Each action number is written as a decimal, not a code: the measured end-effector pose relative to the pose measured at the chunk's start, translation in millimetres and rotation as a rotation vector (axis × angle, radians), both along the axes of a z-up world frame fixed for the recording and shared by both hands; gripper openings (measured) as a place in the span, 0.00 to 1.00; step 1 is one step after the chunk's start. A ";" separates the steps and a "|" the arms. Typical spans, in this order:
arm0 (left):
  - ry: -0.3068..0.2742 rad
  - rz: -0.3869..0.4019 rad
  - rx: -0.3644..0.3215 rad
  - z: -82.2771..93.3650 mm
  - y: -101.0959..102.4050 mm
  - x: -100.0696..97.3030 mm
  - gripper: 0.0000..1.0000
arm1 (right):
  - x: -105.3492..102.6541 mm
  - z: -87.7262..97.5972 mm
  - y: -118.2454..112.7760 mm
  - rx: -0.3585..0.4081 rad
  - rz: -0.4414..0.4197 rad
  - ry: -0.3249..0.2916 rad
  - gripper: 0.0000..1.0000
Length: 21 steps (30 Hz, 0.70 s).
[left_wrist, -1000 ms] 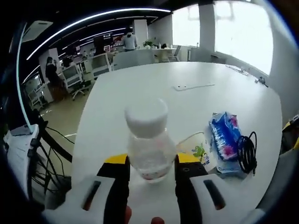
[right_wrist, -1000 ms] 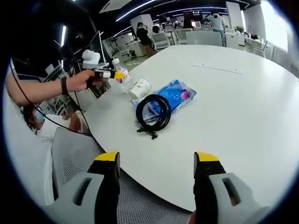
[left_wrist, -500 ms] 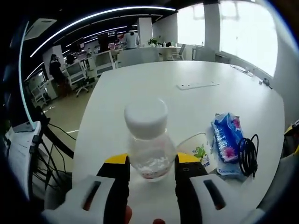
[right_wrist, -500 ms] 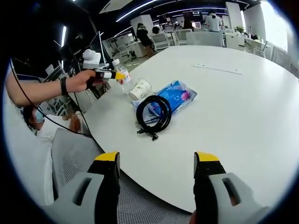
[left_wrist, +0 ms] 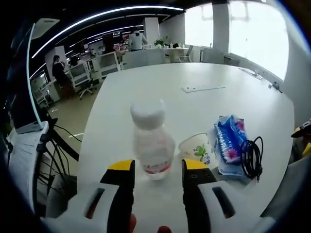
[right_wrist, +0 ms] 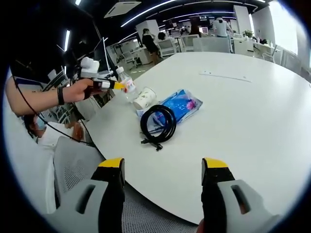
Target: Arrange the tabletop items into an orderly group along one side of the table until the central work area is clear of visible clutter.
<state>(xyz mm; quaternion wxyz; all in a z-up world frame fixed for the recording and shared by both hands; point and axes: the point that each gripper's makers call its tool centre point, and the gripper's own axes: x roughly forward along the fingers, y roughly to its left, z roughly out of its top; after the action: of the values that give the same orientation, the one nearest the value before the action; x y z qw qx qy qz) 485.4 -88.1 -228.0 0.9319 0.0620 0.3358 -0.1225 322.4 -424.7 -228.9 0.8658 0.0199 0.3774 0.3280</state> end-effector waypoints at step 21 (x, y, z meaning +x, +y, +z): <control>0.004 -0.020 -0.011 -2.1 -12.3 -44.1 0.38 | -10.3 -4.9 -12.6 0.013 -0.014 -0.006 0.63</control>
<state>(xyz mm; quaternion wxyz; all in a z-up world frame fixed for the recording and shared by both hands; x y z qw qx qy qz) 441.3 -100.4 -230.1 0.9302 0.0601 0.3363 -0.1339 312.2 -437.4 -233.9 0.8691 0.0272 0.3726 0.3243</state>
